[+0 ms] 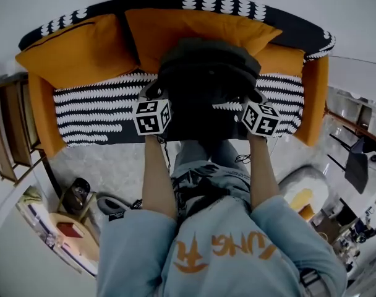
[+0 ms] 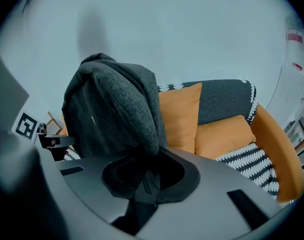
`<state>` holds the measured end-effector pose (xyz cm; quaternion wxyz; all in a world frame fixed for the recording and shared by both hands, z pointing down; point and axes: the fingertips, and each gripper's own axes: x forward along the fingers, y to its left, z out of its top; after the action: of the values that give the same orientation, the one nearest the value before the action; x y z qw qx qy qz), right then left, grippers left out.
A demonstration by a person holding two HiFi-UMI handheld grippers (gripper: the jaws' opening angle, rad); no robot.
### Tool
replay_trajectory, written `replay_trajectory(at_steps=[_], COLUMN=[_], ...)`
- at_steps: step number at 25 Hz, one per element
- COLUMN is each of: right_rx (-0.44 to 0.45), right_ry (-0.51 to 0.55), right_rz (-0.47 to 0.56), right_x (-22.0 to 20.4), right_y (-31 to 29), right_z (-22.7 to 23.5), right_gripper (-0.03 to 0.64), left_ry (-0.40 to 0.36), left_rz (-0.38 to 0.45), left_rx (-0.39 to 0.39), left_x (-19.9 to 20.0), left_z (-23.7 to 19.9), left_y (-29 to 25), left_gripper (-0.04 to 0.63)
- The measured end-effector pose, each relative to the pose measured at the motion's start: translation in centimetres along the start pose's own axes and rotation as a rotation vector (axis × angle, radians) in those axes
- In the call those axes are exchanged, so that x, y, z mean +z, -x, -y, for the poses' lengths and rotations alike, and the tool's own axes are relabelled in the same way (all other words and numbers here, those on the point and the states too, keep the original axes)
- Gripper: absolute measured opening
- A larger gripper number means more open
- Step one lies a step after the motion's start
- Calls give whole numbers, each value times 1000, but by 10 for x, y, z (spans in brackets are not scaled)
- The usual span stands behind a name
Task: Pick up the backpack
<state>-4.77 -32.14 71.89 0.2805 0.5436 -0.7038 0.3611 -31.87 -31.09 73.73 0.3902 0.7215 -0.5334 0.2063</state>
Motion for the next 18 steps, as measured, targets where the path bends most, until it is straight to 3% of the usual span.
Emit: replay_trajectory(at_steps=[9, 18], right_rx=[38, 97], right_ry=[19, 102], right_rz=[81, 190], right_x=[17, 66], right_y=[45, 95], right_z=[-12, -29], right_gripper=[38, 38], left_ry=[-14, -37], left_rz=[87, 202], left_rx=[55, 92], left_x=[15, 50], left_z=[24, 50], left_y=[56, 118], left_gripper=[83, 81])
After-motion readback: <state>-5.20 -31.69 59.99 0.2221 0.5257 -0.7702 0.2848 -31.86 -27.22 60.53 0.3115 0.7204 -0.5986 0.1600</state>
